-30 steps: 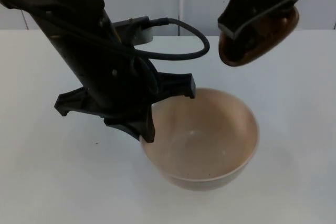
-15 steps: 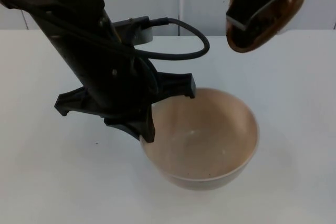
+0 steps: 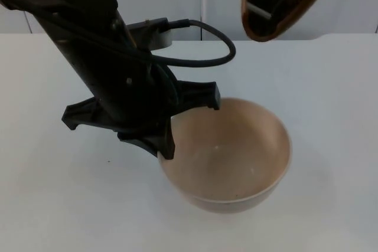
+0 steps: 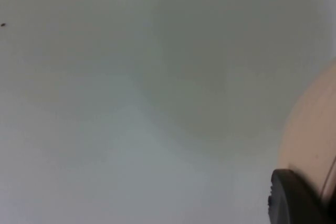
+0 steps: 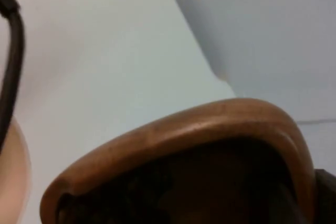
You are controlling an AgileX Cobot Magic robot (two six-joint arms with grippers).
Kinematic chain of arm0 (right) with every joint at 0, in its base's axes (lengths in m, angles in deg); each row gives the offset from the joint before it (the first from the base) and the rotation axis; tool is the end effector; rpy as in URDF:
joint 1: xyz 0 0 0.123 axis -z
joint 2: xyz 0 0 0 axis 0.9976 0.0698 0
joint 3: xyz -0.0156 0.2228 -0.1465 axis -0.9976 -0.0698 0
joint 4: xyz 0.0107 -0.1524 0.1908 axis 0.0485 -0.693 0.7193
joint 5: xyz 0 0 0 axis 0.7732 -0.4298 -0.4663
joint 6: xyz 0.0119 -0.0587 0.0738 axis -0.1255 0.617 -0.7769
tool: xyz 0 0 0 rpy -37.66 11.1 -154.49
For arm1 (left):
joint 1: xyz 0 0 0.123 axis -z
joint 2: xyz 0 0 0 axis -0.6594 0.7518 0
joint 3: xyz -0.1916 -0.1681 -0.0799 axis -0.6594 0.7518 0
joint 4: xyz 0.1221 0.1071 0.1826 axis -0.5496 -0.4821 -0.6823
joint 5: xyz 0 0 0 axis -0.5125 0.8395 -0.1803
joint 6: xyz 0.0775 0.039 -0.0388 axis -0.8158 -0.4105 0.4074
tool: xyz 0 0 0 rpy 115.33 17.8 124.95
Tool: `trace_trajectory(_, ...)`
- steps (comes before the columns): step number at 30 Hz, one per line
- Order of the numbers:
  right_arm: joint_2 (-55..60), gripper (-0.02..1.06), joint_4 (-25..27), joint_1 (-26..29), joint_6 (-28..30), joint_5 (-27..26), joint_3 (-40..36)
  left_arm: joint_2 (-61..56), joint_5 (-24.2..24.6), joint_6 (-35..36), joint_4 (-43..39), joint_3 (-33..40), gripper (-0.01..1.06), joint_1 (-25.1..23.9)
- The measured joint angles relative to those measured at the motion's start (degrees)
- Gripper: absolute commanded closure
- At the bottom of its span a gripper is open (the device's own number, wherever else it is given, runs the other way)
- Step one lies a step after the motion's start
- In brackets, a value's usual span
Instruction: Pick up the bowl with the left hand and pour the coffee beans from the cup into the bowl with the right hand.
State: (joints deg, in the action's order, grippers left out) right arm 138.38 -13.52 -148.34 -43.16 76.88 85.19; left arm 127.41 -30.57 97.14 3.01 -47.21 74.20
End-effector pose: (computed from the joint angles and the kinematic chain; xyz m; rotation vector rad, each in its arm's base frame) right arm 0.2231 0.2670 0.3188 -1.0998 1.9872 -0.7180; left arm 0.2634 -0.1914 0.1553 0.1376 2.9559 -0.4510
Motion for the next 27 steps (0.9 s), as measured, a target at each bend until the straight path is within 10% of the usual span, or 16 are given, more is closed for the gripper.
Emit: trace_trajectory(27, 0.00, 1.05, -11.76, -4.13, 3.53, 0.00, -3.28, 0.00, 0.00, 0.00, 0.00, 0.00, 1.05, 0.00)
